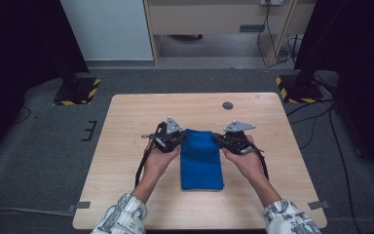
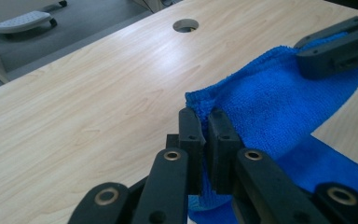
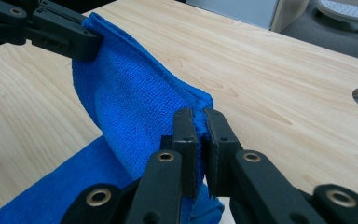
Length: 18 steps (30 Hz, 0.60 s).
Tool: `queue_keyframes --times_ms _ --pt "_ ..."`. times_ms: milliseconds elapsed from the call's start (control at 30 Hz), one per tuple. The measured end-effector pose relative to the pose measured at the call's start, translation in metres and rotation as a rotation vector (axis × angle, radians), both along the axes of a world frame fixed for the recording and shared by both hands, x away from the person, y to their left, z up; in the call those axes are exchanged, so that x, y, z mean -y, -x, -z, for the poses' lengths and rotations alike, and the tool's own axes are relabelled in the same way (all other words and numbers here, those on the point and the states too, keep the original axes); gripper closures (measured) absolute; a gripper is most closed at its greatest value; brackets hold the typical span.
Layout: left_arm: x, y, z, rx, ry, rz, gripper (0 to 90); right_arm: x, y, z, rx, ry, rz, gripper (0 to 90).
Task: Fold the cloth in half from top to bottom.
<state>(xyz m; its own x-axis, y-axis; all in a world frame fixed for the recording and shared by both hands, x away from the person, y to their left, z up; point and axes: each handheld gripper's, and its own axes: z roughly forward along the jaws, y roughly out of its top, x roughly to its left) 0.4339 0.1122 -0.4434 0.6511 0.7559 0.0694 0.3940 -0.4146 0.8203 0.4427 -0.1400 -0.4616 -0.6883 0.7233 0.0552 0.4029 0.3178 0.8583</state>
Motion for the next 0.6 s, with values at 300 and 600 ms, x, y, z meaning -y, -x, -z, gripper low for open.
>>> queue_keyframes --times_ms 300,600 --pt "-0.004 0.012 0.004 -0.004 0.027 0.011 85.1 0.003 0.014 0.004 0.001 -0.012 -0.017 84.1" --pt "-0.008 0.026 0.008 -0.010 0.043 0.024 84.8 0.001 0.027 0.006 0.003 -0.002 -0.045 84.0"
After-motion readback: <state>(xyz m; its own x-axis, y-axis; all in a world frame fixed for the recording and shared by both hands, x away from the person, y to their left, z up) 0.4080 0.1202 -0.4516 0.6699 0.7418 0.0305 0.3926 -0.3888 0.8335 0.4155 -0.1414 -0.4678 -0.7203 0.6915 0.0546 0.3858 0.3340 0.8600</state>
